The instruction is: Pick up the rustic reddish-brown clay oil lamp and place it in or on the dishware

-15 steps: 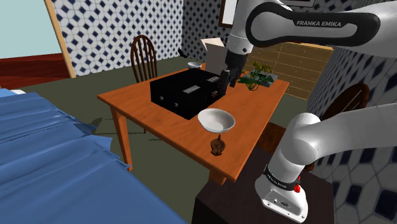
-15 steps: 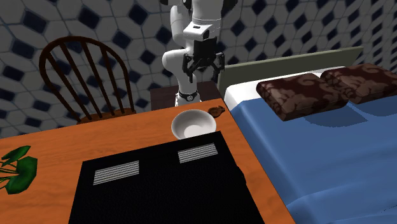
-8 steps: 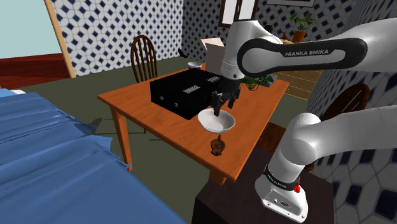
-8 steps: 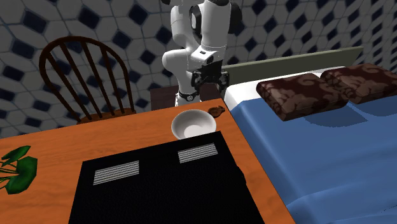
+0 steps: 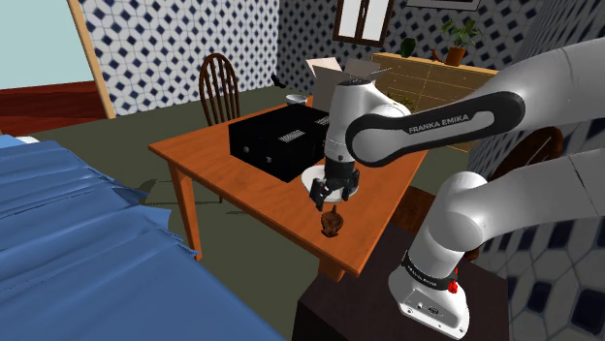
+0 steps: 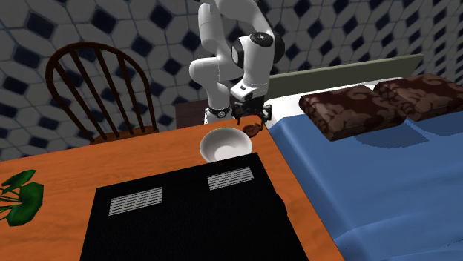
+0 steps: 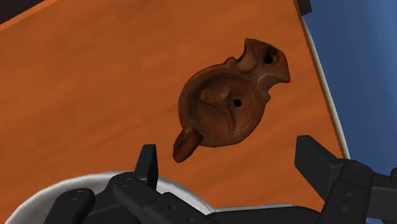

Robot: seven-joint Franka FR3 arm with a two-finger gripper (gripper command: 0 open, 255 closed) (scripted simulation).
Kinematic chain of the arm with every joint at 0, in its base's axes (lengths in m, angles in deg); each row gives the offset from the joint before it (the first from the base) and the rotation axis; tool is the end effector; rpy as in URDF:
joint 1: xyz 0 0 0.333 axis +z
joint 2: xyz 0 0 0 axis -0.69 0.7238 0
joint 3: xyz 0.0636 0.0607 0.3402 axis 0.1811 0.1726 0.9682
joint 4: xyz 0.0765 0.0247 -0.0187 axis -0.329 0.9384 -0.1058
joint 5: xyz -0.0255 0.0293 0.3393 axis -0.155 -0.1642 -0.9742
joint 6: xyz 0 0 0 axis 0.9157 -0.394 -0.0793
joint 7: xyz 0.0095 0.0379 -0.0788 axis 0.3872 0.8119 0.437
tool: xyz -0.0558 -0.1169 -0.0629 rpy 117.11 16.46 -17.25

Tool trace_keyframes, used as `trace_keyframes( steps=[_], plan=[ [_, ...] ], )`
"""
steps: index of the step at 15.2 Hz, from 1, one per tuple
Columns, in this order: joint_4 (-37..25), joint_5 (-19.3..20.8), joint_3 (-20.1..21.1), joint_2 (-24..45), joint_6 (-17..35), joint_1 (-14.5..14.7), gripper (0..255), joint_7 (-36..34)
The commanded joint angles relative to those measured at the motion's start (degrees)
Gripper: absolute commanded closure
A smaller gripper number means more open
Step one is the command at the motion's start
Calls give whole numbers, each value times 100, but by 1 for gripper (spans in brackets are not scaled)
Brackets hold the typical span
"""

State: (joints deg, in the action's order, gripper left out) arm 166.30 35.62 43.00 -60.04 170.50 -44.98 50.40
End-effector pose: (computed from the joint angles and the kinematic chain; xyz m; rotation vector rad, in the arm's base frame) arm 0.2152 0.0774 0.3945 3.0563 -0.5766 -0.0150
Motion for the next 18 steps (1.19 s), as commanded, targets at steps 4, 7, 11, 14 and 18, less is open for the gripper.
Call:
trace_keyframes(
  steps=[4,7,11,14,18],
  plan=[
    [274,-162,165,282,538,39,0,-149],
    [415,-214,226,476,871,46,0,-145],
    [441,-224,238,517,937,47,0,-145],
    [441,-224,238,517,937,46,0,-145],
    [440,-224,238,517,936,46,255,-145]
  ],
)
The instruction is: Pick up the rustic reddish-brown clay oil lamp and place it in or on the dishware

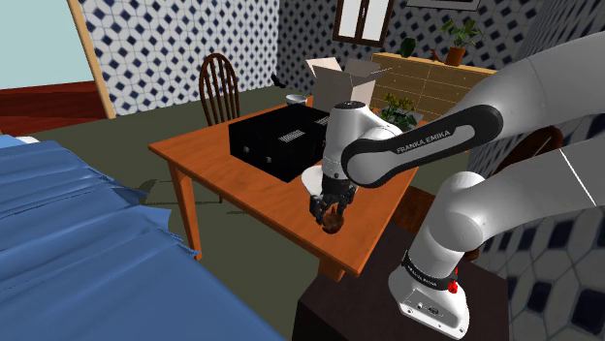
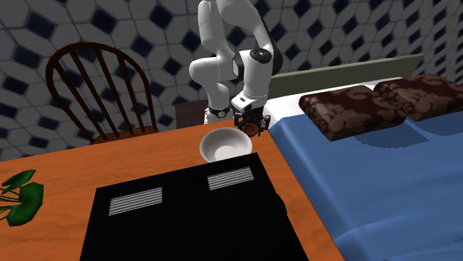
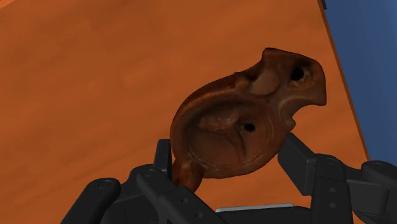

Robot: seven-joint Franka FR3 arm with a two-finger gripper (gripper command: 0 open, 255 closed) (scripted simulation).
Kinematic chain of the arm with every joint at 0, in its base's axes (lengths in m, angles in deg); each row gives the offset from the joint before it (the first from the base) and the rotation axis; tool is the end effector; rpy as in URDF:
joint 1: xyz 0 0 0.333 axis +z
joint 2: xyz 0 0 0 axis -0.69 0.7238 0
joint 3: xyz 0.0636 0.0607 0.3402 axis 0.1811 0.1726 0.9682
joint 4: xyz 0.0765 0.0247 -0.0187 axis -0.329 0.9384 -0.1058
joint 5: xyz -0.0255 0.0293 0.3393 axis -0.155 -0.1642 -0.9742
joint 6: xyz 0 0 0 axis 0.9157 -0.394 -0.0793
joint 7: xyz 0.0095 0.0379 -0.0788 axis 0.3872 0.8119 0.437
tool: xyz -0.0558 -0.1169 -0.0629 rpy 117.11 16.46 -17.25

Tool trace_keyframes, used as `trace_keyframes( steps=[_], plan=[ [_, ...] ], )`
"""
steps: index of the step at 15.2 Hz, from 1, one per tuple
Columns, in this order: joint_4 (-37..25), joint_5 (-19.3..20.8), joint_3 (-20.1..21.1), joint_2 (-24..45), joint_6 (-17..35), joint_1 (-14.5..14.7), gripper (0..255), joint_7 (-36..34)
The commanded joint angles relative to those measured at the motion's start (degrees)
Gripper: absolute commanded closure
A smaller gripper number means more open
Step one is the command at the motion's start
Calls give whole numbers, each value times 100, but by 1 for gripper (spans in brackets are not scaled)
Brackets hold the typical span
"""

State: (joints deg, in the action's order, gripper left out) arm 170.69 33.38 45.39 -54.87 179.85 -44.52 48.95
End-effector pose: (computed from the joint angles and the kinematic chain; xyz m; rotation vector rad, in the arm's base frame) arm 0.2208 0.0808 0.3565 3.0518 -0.6103 -0.0202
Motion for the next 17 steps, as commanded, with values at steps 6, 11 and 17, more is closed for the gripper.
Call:
trace_keyframes(
  steps=[6,11,17],
  plan=[
    [1,-1,0,-1,-1,1,255,-1],
    [-179,71,-88,-272,-449,-10,255,3],
    [-494,180,-211,-584,-1071,-38,255,5]
  ],
)
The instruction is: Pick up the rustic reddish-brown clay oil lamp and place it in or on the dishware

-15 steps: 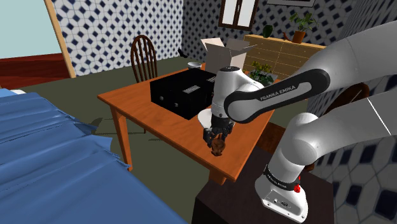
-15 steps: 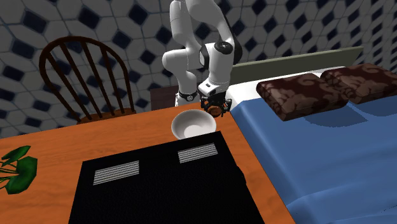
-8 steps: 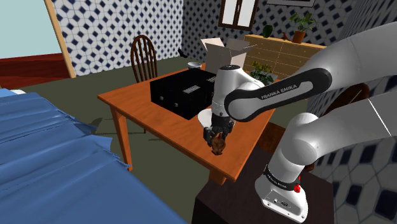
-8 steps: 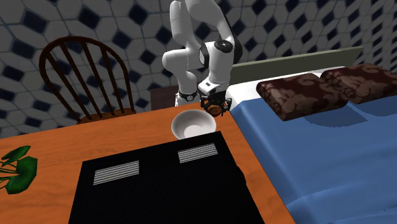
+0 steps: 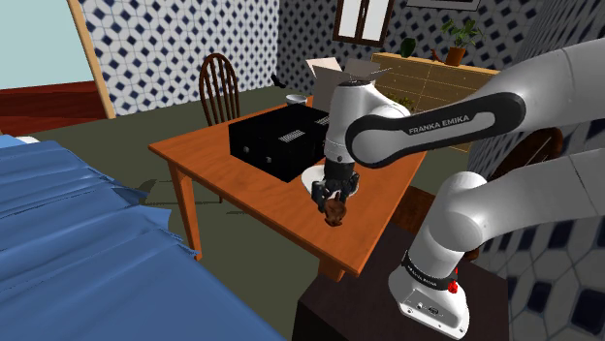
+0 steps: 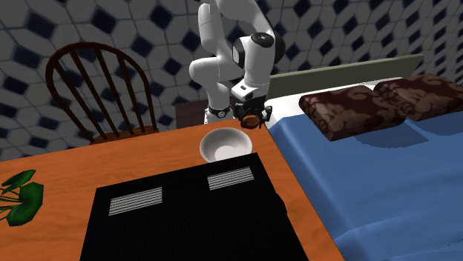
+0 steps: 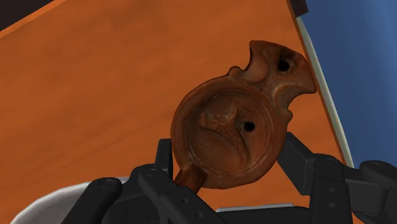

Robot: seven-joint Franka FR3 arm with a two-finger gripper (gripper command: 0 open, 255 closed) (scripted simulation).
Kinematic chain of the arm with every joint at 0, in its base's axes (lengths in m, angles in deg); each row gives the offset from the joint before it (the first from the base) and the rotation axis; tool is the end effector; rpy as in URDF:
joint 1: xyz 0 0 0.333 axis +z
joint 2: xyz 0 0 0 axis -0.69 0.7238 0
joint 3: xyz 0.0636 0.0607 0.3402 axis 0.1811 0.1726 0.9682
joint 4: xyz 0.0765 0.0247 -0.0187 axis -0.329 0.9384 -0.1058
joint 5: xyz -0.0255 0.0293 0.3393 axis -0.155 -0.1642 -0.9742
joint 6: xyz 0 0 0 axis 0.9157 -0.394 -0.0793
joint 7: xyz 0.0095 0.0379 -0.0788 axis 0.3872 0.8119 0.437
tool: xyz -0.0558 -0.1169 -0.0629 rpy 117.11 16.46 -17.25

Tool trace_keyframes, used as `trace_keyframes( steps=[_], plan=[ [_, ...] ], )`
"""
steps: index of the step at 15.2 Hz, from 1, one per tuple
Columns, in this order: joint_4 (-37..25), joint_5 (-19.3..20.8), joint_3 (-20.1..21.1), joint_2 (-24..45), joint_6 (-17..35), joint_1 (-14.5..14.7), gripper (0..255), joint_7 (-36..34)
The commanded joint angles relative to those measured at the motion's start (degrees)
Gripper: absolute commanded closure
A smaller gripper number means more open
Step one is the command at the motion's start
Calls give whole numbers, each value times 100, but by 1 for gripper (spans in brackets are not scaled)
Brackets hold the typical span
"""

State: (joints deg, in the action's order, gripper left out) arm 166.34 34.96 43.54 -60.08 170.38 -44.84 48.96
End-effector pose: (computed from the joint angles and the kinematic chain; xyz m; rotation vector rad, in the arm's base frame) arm 0.2139 0.0806 0.3936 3.0519 -0.6106 -0.0197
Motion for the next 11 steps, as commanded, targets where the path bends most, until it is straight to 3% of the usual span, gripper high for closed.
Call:
trace_keyframes(
  steps=[1,11],
  plan=[
    [-115,40,-47,-105,-221,-11,255,4],
    [-745,208,-228,-382,-1122,-72,255,5]
  ],
)
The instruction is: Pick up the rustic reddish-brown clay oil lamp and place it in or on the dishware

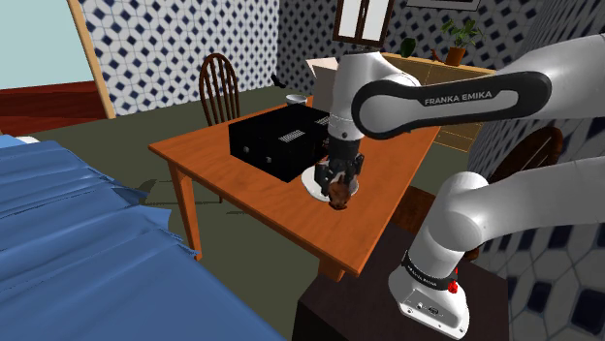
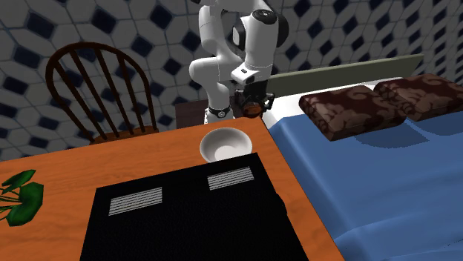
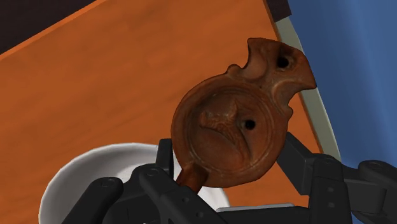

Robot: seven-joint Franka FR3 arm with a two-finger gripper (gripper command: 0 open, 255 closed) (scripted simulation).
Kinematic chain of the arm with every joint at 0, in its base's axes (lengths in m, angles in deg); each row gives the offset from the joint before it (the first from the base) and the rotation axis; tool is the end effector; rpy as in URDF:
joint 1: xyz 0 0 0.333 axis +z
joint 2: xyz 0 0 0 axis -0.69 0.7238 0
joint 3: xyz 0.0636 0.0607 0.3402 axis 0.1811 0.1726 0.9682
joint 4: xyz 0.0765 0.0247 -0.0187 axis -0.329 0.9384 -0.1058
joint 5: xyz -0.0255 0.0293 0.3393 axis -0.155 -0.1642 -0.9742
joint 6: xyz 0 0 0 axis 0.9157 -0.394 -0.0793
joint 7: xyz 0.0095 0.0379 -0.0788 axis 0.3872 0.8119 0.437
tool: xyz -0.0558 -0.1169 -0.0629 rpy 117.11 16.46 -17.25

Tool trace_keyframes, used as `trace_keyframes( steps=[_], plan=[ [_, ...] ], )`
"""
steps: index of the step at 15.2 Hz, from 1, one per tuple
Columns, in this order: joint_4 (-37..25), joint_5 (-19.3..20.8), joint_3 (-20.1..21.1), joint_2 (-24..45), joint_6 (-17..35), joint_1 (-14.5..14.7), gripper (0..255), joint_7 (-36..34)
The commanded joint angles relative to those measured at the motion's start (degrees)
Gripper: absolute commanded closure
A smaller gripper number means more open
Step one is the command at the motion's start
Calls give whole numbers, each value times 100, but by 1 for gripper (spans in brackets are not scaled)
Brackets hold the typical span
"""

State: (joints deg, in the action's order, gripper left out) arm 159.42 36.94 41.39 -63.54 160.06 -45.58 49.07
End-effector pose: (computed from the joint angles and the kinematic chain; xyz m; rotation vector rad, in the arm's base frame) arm 0.2091 0.0798 0.4428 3.0520 -0.6102 -0.0197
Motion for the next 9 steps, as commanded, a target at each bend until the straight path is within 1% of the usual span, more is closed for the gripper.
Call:
trace_keyframes(
  steps=[1,5,9],
  plan=[
    [-122,25,-29,-51,-175,-5,255,-6],
    [-358,75,-82,-88,-446,-27,255,-7],
    [-616,465,-479,460,-175,-409,255,484]
  ],
)
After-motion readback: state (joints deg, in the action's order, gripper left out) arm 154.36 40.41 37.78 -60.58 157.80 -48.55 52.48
